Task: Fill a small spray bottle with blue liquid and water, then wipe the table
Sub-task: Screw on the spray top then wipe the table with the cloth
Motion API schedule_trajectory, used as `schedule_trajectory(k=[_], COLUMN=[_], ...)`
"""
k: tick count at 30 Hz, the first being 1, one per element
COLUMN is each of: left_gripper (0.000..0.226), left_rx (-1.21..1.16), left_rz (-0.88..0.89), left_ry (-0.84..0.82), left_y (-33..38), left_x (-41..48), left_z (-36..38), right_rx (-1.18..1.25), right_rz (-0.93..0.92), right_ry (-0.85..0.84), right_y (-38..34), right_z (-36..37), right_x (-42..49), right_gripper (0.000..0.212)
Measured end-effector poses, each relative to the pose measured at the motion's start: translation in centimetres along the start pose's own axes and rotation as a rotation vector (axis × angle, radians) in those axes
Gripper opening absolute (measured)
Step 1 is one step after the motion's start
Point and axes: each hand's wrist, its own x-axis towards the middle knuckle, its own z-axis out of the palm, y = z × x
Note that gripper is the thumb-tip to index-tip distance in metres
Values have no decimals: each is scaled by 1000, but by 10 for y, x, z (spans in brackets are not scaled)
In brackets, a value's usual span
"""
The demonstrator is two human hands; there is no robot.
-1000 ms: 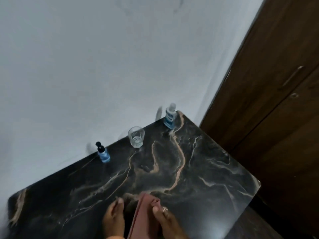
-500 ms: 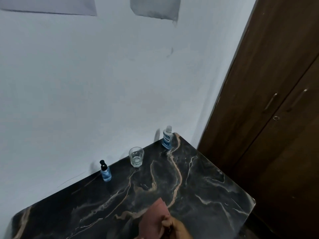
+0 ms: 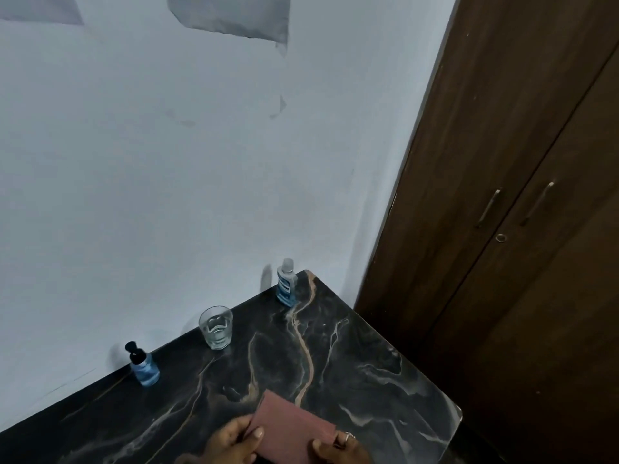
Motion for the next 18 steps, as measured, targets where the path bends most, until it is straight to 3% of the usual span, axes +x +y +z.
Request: schedule_trajectory(k=[1, 5, 6, 10, 18], left_gripper=[14, 21, 26, 39, 30], left_rx=[-30, -31, -32, 5, 49], left_rz=[19, 24, 5, 10, -4], left_ry=[43, 32, 35, 16, 50], left_y=[-1, 19, 22, 37, 68], left_x=[15, 63, 77, 121, 196], left_z=[16, 74, 93, 155, 232], right_rx=[-131, -369, -408, -396, -343], right_rz=[26, 6, 18, 63, 51], right_ry=[-97, -3, 3, 60, 193], right_y=[-4, -21, -23, -44, -87], right_z=[-15, -73, -88, -129, -176], right_x=[13, 58, 66, 104, 169], right_gripper=[26, 2, 8, 15, 5])
